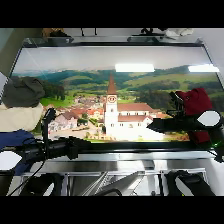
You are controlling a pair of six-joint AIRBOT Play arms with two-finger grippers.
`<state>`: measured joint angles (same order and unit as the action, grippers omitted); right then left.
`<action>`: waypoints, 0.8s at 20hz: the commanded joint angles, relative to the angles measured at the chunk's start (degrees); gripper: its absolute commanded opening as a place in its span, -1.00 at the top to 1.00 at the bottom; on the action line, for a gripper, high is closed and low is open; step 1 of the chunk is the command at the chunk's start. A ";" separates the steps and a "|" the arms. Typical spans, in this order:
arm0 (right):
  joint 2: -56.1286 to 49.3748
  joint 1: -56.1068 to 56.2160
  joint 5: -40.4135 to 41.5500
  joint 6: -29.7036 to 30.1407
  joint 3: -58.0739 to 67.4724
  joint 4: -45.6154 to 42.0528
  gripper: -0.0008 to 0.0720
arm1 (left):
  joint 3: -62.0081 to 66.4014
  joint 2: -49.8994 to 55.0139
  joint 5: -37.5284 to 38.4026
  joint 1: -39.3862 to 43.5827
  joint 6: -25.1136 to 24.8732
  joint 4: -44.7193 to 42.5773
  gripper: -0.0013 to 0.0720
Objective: Fold the shirts.
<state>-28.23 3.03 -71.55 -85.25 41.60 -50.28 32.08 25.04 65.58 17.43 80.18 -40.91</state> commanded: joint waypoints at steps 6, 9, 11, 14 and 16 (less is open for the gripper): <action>0.07 0.04 -0.02 -0.02 -0.02 0.02 0.90 | -0.02 -0.07 0.00 0.04 0.00 0.00 0.92; 0.07 0.04 -0.02 0.00 -0.02 0.02 0.89 | -0.02 -0.07 -0.31 0.02 0.04 -0.07 0.92; 0.07 0.04 -0.04 -0.02 -0.02 0.02 0.90 | 0.17 -0.07 -1.88 0.02 2.27 -0.15 0.92; 0.07 0.04 -0.04 -0.02 -0.02 0.02 0.90 | 6.03 3.45 -0.72 -2.95 2.86 -4.02 0.91; 0.07 0.04 -0.02 -0.02 -0.02 0.02 0.90 | 13.07 8.41 4.31 -7.85 3.17 -7.41 -0.98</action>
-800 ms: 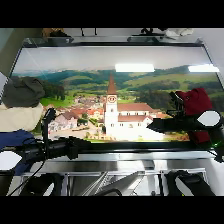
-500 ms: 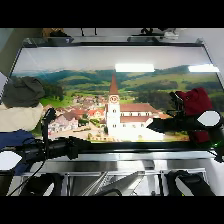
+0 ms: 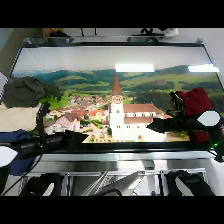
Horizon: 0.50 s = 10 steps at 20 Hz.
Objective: Fold the shirts.
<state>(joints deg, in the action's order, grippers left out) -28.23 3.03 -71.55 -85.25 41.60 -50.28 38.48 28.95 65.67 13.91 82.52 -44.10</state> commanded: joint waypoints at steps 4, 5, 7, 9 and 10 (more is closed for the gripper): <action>0.07 0.04 -0.02 -0.02 -0.02 0.02 0.90 | 20.35 15.02 11.08 -19.85 1.11 -8.22 -0.93; 0.04 0.04 -0.02 -0.02 -0.02 0.02 0.89 | 23.30 17.25 11.80 -24.28 1.11 -10.88 -0.93; 0.07 0.04 -0.02 -0.02 -0.02 0.02 0.90 | 28.76 21.84 12.61 -34.10 1.09 -19.02 -0.93; 0.07 0.04 0.57 -0.02 -0.02 0.31 0.89 | 32.48 26.21 12.22 -42.36 0.98 -27.61 -0.93; 0.04 0.04 0.63 -0.02 -0.02 0.26 0.90 | 33.73 28.50 10.99 -45.51 0.87 -31.28 -0.93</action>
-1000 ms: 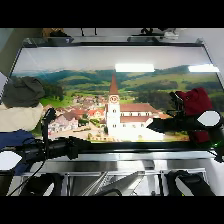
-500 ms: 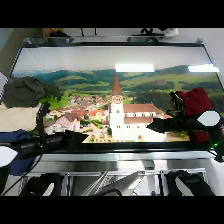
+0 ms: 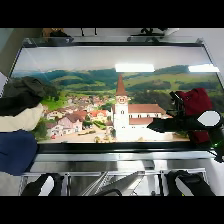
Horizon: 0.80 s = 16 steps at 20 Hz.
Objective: Fold the shirts.
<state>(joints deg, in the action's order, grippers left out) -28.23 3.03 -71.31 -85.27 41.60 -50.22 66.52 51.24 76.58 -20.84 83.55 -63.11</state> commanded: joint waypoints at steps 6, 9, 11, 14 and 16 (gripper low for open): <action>-0.85 0.04 3.87 0.00 -0.02 0.26 0.89 | 6.60 22.58 -13.77 -21.55 -4.00 -3.45 -0.93; -2.89 0.04 4.96 0.02 -0.02 0.55 0.89 | 6.64 31.08 -24.83 -19.10 -6.36 -1.46 -0.93; -4.70 0.04 5.16 0.02 -0.02 0.57 0.89 | 6.71 35.87 -31.85 -17.42 -6.75 -1.79 -0.93; -7.43 0.04 5.14 0.02 -0.02 0.61 0.89 | 10.49 43.01 -36.92 -15.58 -6.84 -1.79 -0.93; -9.09 0.04 5.16 0.04 -0.02 0.59 0.89 | 15.61 47.95 -35.76 -14.53 -6.97 -1.81 -0.93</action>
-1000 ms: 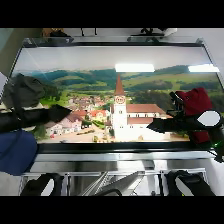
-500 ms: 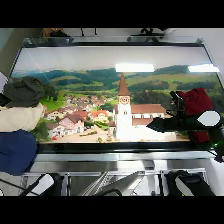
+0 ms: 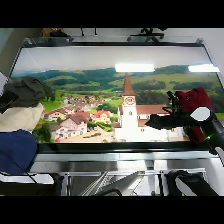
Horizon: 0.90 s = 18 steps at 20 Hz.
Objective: Fold the shirts.
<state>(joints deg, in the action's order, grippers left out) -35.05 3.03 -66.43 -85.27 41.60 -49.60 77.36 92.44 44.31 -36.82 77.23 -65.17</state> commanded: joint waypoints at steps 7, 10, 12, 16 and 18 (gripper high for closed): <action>-5.20 0.04 1.33 0.04 0.00 0.11 0.89 | 17.70 18.23 3.96 3.08 -0.68 -0.20 -0.03; -5.20 0.04 2.16 0.07 0.00 1.22 0.89 | 21.29 20.59 10.01 3.08 1.55 -3.82 0.87; -5.20 0.07 2.14 1.68 0.00 1.75 0.89 | 24.20 21.14 13.68 3.10 2.45 -3.72 0.93; -5.20 0.04 2.40 6.71 0.00 7.02 0.89 | 32.89 18.71 19.96 5.95 2.29 4.15 0.93; -5.20 0.04 3.41 8.79 0.00 9.57 0.89 | 37.24 15.87 21.46 9.03 -0.39 12.90 0.93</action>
<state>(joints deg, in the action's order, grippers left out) -40.23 3.03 -63.96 -79.94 41.60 -43.92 108.90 110.76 61.58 -30.65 78.96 -61.95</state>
